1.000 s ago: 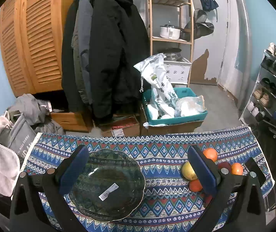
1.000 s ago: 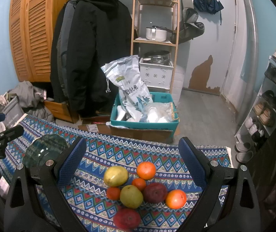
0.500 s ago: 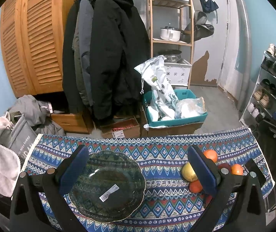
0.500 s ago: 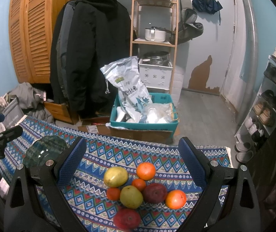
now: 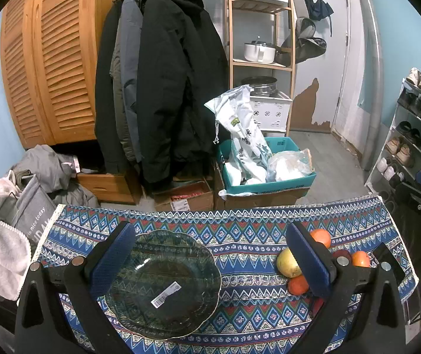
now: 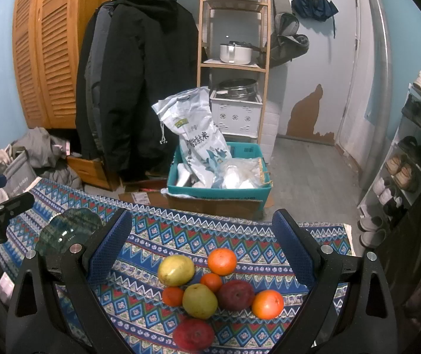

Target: Organize fruits

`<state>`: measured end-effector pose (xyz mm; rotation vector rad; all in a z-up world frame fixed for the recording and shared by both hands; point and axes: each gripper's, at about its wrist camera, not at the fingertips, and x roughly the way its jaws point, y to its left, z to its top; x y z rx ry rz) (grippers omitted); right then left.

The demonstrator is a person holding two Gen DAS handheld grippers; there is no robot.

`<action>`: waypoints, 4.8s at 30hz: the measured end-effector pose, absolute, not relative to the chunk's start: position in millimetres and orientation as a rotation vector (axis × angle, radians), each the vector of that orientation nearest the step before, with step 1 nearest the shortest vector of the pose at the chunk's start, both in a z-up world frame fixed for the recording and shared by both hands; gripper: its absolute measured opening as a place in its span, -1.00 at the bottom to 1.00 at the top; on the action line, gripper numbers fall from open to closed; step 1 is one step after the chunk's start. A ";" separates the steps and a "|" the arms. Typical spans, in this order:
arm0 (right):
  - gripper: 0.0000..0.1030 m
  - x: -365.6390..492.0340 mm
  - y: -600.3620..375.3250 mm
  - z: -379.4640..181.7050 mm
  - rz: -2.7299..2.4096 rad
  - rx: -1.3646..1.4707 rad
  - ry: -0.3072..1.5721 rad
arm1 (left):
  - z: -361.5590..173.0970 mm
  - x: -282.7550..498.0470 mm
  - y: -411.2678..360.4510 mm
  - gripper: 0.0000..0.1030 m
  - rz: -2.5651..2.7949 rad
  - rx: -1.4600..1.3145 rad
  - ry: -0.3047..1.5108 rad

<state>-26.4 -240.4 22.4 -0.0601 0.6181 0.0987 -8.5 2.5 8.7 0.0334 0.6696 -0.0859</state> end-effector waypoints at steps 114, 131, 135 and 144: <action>0.34 41.0 -369.9 -239.8 0.097 -0.021 1.311 | -227.5 119.4 -165.8 0.80 -0.470 0.119 1.290; 0.34 36.3 -391.6 -186.1 0.024 0.041 1.167 | -243.5 122.4 -170.5 0.46 -0.531 0.064 1.330; 0.34 38.6 -386.9 -179.5 0.016 0.033 1.137 | -239.6 115.9 -173.5 0.45 -0.495 0.127 1.274; 0.34 38.0 -377.9 -158.5 0.005 0.043 1.072 | -206.5 100.1 -163.4 0.45 -0.478 0.140 1.168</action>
